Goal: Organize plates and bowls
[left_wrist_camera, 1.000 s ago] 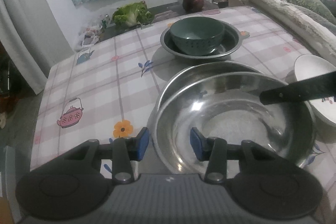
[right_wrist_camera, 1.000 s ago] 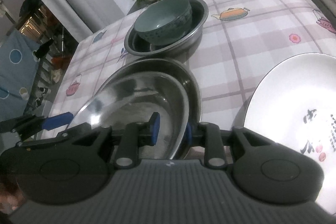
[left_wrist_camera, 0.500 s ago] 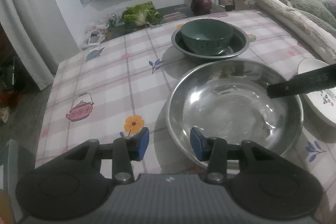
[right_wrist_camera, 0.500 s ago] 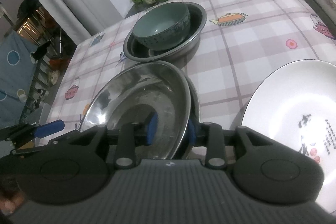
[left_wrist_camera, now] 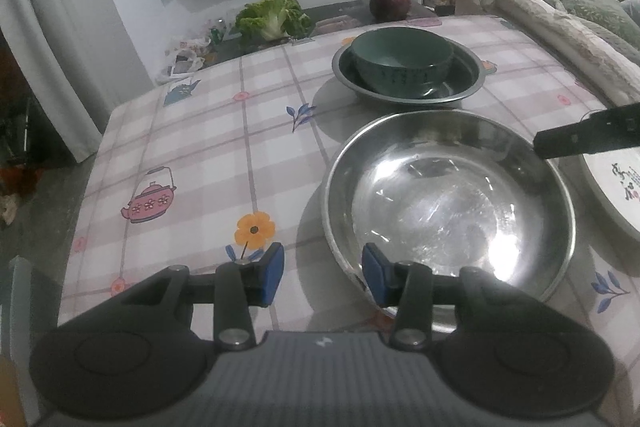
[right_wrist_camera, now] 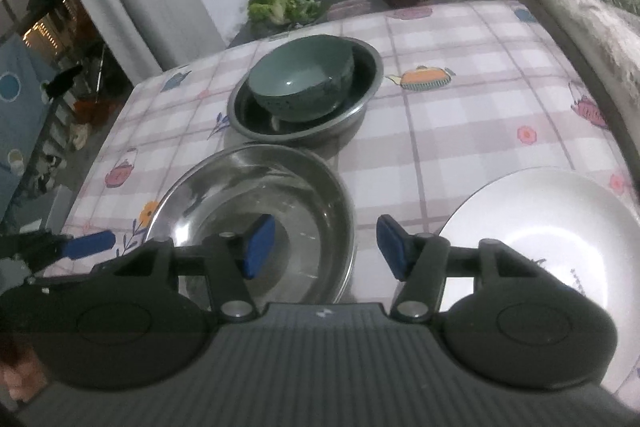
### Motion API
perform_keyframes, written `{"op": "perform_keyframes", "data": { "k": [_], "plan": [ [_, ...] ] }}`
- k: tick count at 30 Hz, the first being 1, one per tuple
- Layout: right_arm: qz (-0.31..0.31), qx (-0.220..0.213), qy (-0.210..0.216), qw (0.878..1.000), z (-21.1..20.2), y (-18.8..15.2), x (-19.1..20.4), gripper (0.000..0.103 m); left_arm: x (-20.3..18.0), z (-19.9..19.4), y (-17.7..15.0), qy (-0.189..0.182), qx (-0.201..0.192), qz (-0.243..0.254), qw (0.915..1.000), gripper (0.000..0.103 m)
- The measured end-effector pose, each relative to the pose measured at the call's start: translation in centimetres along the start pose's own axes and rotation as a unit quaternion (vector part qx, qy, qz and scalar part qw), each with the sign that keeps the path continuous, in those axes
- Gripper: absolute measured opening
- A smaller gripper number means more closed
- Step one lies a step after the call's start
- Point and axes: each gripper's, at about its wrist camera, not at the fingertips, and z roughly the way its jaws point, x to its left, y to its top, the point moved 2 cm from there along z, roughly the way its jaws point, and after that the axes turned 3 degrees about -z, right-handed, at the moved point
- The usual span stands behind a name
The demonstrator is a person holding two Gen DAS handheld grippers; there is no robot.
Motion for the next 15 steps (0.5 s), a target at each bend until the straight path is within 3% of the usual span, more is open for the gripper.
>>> {"op": "perform_keyframes", "data": {
  "k": [11, 15],
  "plan": [
    [0.002, 0.017, -0.001, 1.000, 3.5, 0.5, 0.1, 0.054, -1.1, 2.6, 0.0, -0.003, 0.025, 0.007, 0.9997, 0.044],
    [0.000, 0.030, 0.013, 0.999, 4.3, 0.6, 0.4, 0.054, -1.1, 2.9, -0.2, -0.001, 0.031, 0.005, 0.9995, 0.038]
  ]
}}
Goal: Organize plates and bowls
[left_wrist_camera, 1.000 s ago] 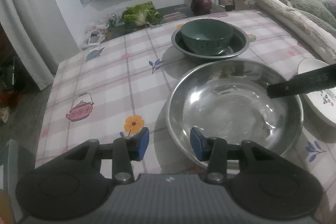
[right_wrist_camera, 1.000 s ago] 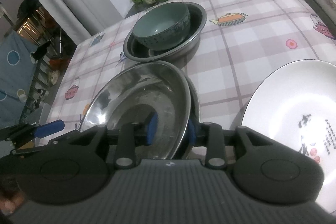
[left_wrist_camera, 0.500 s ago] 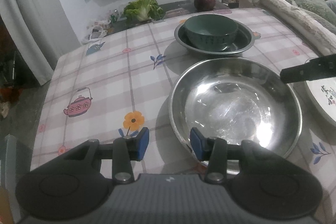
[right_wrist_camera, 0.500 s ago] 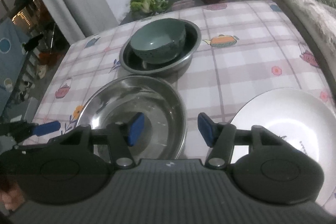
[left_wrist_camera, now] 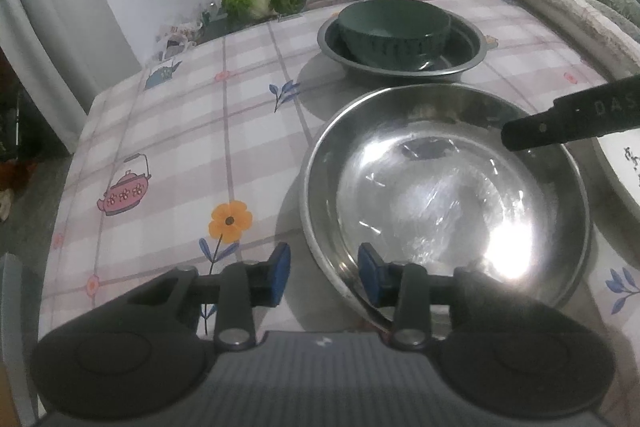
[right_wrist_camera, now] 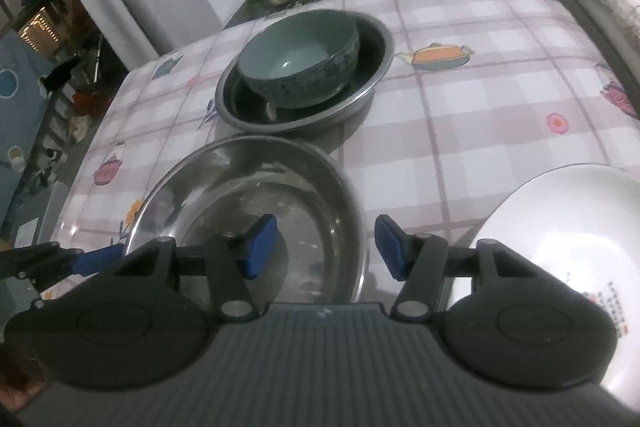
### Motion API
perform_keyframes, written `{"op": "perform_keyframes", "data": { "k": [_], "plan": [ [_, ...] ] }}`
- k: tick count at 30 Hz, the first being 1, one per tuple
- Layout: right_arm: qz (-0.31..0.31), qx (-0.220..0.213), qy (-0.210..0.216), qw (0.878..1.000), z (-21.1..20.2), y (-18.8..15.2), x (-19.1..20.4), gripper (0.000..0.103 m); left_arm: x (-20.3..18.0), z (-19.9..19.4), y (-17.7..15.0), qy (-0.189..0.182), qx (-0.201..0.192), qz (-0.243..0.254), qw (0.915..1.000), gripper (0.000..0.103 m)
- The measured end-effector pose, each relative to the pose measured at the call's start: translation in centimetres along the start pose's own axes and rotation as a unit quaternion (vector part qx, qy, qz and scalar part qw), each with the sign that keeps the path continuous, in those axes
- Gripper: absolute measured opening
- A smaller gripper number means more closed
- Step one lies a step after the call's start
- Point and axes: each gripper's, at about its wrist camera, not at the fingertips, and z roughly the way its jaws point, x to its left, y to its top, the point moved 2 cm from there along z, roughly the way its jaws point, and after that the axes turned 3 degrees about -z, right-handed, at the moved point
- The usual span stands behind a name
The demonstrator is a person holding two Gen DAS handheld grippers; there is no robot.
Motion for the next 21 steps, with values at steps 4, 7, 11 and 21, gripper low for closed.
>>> {"op": "perform_keyframes", "data": {
  "k": [4, 7, 11, 21],
  "plan": [
    [-0.012, 0.000, 0.001, 1.000, 0.16, -0.19, 0.49, 0.055, 0.09, 0.02, -0.02, -0.004, 0.003, -0.003, 1.0000, 0.034],
    [-0.012, 0.001, 0.010, 1.000, 0.15, -0.26, 0.49, 0.056, 0.04, 0.05, -0.05, -0.008, 0.007, -0.002, 0.9999, 0.032],
    [-0.012, 0.004, 0.018, 1.000, 0.15, -0.34, 0.48, 0.056, -0.01, 0.16, -0.23, -0.018, 0.015, -0.006, 0.9997, 0.031],
    [-0.002, 0.010, 0.034, 0.999, 0.14, -0.61, 0.58, 0.056, 0.61, -0.31, -0.93, -0.025, 0.024, -0.015, 0.9993, 0.031]
  ]
}}
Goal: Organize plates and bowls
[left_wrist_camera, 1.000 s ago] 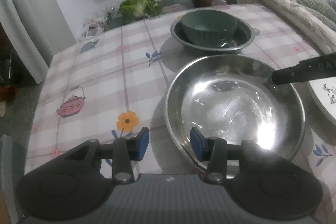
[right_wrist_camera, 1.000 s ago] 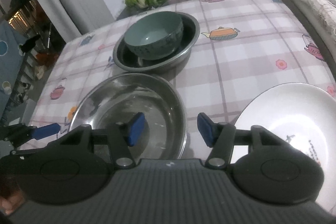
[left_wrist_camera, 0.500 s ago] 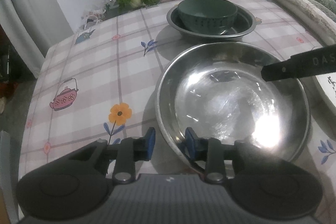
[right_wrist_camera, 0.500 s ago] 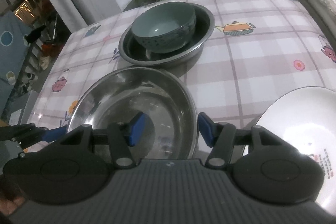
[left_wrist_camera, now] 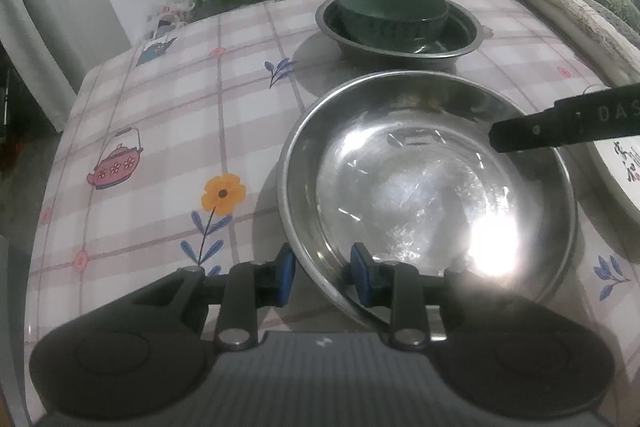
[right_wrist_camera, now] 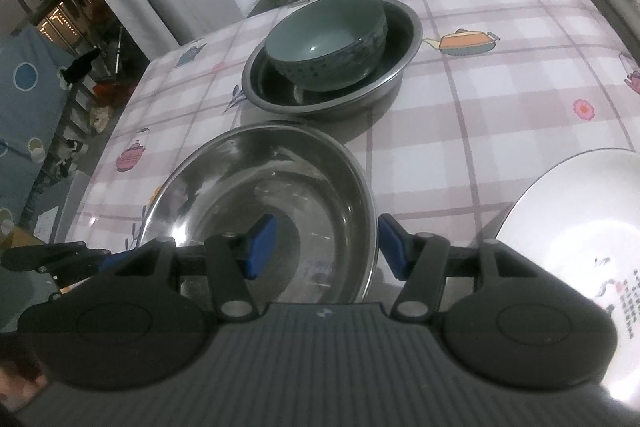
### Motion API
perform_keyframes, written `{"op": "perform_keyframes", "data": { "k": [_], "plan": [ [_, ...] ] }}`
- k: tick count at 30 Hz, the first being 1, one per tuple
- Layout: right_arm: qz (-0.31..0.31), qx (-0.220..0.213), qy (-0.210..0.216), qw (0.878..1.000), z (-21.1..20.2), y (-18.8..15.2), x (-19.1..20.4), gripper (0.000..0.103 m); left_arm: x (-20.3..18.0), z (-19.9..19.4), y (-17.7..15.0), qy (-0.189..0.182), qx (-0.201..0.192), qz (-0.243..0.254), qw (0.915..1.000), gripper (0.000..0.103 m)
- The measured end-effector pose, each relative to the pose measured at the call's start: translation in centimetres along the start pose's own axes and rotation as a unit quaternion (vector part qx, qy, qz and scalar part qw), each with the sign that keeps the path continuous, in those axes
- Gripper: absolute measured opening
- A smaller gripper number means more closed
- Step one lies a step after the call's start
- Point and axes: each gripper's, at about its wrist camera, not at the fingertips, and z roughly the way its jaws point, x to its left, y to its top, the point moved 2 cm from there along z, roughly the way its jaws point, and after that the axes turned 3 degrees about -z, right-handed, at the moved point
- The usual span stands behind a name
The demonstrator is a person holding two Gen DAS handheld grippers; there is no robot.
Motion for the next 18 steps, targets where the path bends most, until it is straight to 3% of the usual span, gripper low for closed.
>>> {"op": "perform_keyframes", "data": {
  "k": [13, 18],
  "plan": [
    [-0.001, 0.004, 0.025, 1.000, -0.1, -1.6, 2.1, 0.057, 1.7, -1.2, -1.9, 0.012, 0.005, -0.012, 0.9998, 0.033],
    [0.006, -0.004, 0.022, 1.000, -0.7, -1.9, 2.3, 0.056, 1.7, -1.5, -2.4, 0.016, 0.003, -0.003, 0.9999, 0.043]
  ]
}}
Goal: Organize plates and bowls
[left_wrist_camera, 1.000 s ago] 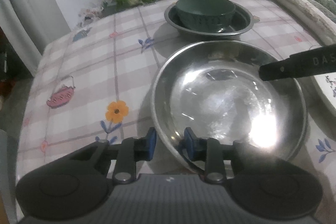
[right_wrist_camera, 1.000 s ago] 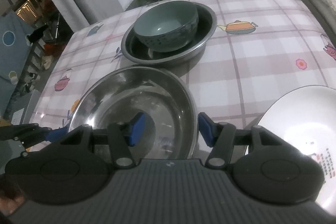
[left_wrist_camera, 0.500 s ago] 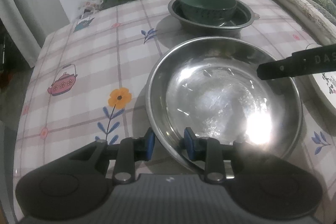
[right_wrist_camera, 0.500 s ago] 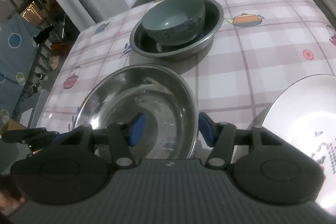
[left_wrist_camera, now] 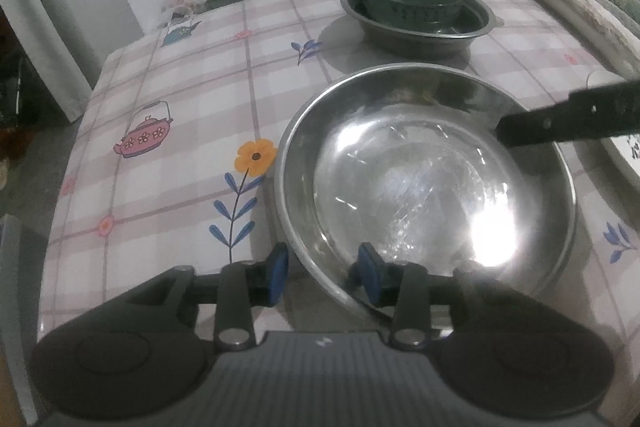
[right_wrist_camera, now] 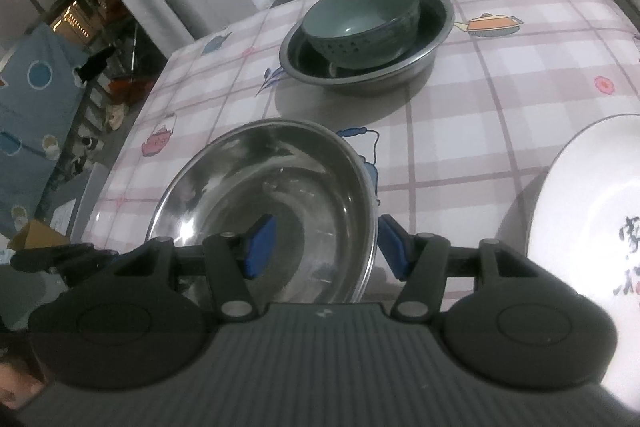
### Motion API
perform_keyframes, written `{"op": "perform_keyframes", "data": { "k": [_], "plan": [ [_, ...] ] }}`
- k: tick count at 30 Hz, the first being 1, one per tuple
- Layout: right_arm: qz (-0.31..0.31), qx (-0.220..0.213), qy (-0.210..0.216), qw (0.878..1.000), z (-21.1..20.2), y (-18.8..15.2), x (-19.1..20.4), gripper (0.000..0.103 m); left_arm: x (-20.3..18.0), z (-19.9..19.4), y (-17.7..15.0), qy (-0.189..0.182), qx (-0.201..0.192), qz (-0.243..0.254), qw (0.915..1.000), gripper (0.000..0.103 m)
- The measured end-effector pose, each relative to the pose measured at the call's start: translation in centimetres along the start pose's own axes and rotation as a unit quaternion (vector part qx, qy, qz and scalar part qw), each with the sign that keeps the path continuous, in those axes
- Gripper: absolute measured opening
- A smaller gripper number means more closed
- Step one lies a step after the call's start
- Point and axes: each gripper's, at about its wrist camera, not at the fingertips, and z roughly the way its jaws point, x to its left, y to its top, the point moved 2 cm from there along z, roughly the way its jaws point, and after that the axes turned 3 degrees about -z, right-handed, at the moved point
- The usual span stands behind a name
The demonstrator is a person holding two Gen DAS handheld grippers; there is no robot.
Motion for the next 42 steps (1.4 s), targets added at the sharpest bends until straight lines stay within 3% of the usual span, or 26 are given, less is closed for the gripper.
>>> {"op": "perform_keyframes", "data": {
  "k": [6, 16, 19, 26, 33, 42],
  "plan": [
    [0.012, -0.027, -0.013, 0.999, -2.3, -0.4, -0.8, 0.061, 0.3, -1.3, -0.4, 0.011, -0.014, 0.000, 0.9998, 0.052],
    [-0.008, -0.079, -0.058, 0.995, -6.9, -2.1, -1.3, 0.075, 0.3, -5.1, -0.3, 0.021, -0.048, -0.010, 0.9986, 0.055],
    [-0.021, -0.096, -0.086, 0.991, -8.5, -3.2, -1.5, 0.078, -1.1, -6.6, -0.1, 0.015, -0.068, 0.006, 0.9975, 0.055],
    [-0.021, -0.116, -0.104, 0.988, -12.7, -6.1, -3.3, 0.081, -6.3, -8.7, 0.3, -0.023, -0.096, 0.044, 0.9941, 0.057],
    [0.014, -0.128, -0.149, 0.980, -16.0, -8.2, -8.0, 0.081, -12.5, -8.2, 0.8, -0.070, -0.105, 0.080, 0.9887, 0.057],
    [0.052, -0.138, -0.181, 0.972, -18.0, -9.7, -12.8, 0.081, -18.3, -5.5, 1.8, -0.113, -0.092, 0.054, 0.9878, 0.056]
  ]
}}
